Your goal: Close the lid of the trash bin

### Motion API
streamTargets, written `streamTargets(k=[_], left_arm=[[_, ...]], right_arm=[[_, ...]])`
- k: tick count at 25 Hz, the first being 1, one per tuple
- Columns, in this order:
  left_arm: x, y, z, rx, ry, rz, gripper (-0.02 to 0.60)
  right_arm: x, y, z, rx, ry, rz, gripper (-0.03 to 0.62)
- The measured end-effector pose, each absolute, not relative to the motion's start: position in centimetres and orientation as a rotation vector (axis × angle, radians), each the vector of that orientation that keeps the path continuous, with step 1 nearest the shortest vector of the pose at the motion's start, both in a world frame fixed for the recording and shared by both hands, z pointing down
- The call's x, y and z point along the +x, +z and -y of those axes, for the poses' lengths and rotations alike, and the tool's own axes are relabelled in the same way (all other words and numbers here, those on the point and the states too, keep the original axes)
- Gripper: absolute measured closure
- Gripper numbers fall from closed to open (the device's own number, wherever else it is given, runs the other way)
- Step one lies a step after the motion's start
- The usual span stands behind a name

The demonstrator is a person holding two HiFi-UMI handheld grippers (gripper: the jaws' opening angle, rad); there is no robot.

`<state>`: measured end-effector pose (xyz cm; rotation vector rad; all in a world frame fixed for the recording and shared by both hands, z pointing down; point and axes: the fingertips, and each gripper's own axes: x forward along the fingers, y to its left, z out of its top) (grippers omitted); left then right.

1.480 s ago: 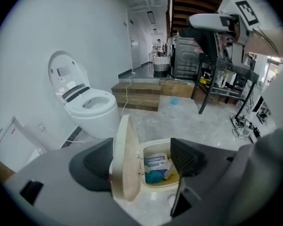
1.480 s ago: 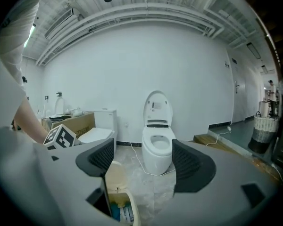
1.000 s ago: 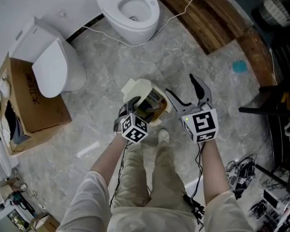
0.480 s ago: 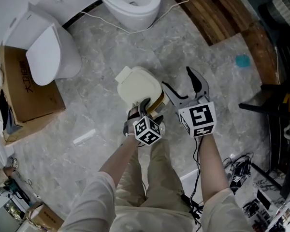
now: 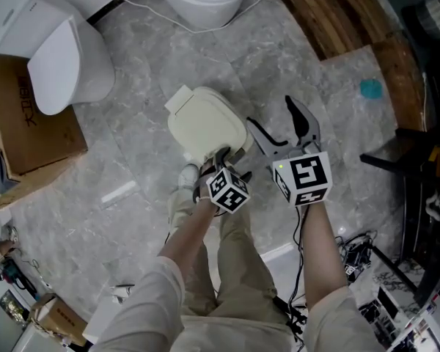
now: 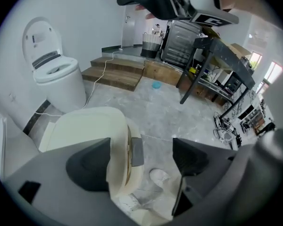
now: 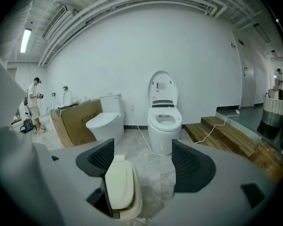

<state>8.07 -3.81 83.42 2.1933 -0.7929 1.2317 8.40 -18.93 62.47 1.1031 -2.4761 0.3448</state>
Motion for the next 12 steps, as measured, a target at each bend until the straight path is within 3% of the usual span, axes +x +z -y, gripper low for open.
streamTargets(k=[12], left_arm=[[8.7,86.3,4.4,2.008,1.068,0.834,0.192]], right_arm=[[8.3,65.8,18.9,1.077,0.369,2.457,0.204]])
